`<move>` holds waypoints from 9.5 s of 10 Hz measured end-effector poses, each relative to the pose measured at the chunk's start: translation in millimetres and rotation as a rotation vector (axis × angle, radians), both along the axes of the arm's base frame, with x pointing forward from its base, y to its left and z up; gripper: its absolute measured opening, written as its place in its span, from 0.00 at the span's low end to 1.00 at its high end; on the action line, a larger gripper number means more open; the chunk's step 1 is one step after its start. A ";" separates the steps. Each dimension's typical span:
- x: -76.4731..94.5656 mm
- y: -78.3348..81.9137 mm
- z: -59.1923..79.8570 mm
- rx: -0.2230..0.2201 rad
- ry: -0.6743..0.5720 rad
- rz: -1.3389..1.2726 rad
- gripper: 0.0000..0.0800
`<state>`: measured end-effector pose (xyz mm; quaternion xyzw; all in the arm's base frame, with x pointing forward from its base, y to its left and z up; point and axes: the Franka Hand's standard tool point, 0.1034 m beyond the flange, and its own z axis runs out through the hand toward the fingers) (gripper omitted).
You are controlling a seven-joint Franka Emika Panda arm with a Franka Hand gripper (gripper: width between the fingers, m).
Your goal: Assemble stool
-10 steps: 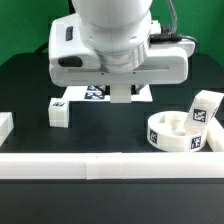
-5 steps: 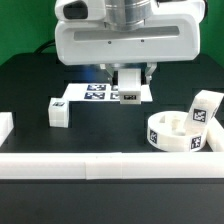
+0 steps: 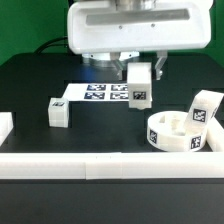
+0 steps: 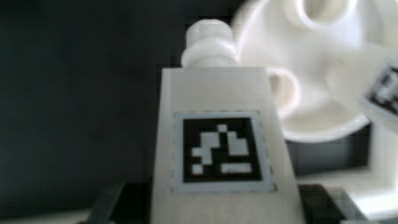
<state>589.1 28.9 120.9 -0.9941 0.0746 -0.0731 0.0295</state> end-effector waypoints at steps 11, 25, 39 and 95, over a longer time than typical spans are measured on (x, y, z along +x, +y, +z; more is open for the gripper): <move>-2.3 28.7 -5.4 -0.069 -0.352 0.056 0.42; -11.5 31.7 -27.3 -0.093 -0.414 0.072 0.42; -7.2 30.2 -27.0 -0.095 -0.385 0.086 0.81; -0.6 38.8 -32.8 0.407 0.289 -2.068 0.42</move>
Offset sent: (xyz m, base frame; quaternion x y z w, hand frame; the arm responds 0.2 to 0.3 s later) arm 0.0000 0.0000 0.0000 0.0000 0.1296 0.0000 0.9916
